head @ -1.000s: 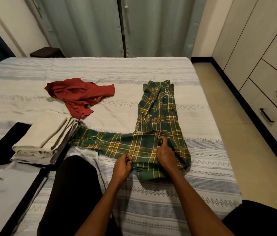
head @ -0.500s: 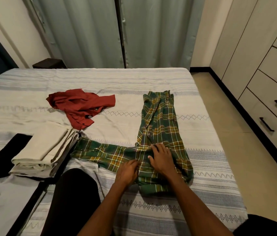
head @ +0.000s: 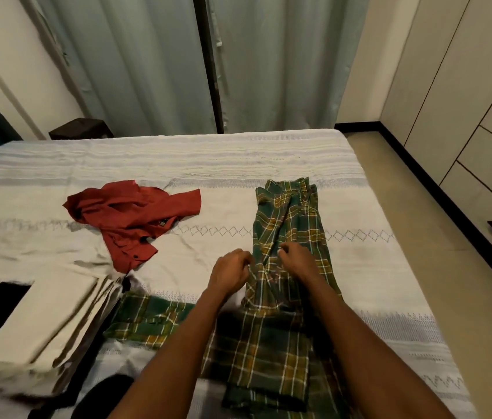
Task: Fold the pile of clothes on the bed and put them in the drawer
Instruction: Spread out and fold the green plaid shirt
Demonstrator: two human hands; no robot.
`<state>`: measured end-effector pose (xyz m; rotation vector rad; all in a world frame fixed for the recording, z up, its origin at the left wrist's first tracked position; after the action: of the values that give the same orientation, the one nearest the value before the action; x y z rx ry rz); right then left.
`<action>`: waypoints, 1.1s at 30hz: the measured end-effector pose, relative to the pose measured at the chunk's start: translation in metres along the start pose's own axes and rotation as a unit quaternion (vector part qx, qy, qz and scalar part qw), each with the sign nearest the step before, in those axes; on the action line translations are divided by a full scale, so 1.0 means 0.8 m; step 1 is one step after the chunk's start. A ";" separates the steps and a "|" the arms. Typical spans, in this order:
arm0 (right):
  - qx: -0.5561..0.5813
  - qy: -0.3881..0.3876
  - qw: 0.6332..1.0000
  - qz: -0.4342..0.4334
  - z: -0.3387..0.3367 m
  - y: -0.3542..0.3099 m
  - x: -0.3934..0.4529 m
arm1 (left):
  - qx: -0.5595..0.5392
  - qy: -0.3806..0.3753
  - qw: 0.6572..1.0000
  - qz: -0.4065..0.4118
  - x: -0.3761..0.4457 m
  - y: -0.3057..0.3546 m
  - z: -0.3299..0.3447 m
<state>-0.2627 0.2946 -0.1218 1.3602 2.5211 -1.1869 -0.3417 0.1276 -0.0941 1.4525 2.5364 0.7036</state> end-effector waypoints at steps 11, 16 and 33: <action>0.146 -0.019 0.983 0.107 -0.011 -0.055 0.299 | -0.003 -0.068 0.995 -0.076 0.336 -0.112 0.048; 0.220 -0.014 0.973 0.075 -0.009 -0.065 0.342 | -0.033 -0.198 0.976 -0.087 0.441 -0.173 0.078; -0.014 0.001 0.997 -0.074 -0.002 -0.124 0.439 | -0.116 -0.014 0.993 0.021 0.486 -0.216 0.078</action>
<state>-0.5505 0.5087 -0.1901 1.1872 2.6696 -1.1694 -0.6598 0.4025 -0.1846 1.4299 2.3173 0.9432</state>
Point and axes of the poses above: each hand's wrist, its own x-axis towards the middle knuckle, its own z-axis out of the palm, y = z × x, the point moved 4 cm from there along x, towards the middle knuckle, and after that the axes turned 13 degrees about z, right-handed, at the moved point
